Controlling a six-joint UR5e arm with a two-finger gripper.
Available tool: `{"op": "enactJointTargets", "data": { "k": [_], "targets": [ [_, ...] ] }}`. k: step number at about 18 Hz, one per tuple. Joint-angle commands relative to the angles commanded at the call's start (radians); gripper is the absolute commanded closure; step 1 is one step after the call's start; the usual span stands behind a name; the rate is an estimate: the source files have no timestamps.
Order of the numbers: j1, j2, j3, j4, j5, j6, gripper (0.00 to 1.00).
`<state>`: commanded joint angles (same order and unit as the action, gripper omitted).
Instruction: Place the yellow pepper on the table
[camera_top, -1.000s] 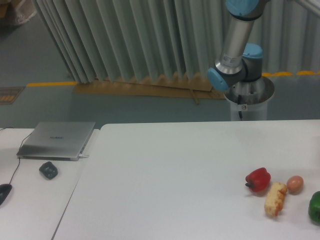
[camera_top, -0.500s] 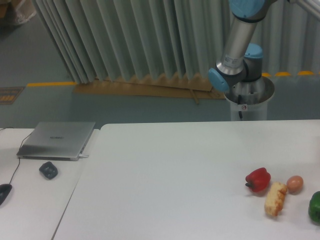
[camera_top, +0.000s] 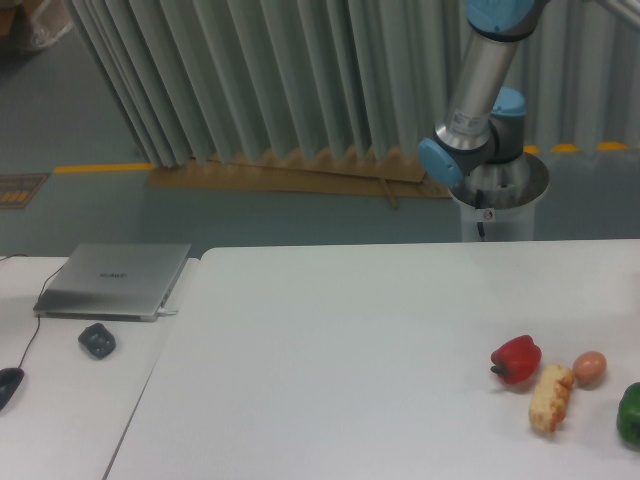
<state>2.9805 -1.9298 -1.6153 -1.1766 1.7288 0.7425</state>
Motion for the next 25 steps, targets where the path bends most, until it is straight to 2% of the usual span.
{"op": "enactJointTargets", "data": {
  "k": [15, 18, 19, 20, 22, 25],
  "targets": [
    [0.002, -0.021, -0.021, 0.014, 0.000, -0.018, 0.00],
    [0.005, -0.020, -0.023, 0.017, 0.000, -0.015, 0.08],
    [0.008, -0.020, -0.029, 0.017, -0.002, -0.012, 0.22],
    [0.009, -0.017, -0.037, 0.018, -0.002, -0.008, 0.31],
    [0.008, -0.017, -0.023, 0.014, 0.003, -0.003, 0.40],
    [0.009, -0.011, -0.024, 0.011, -0.002, -0.002, 0.49]
  ]
}}
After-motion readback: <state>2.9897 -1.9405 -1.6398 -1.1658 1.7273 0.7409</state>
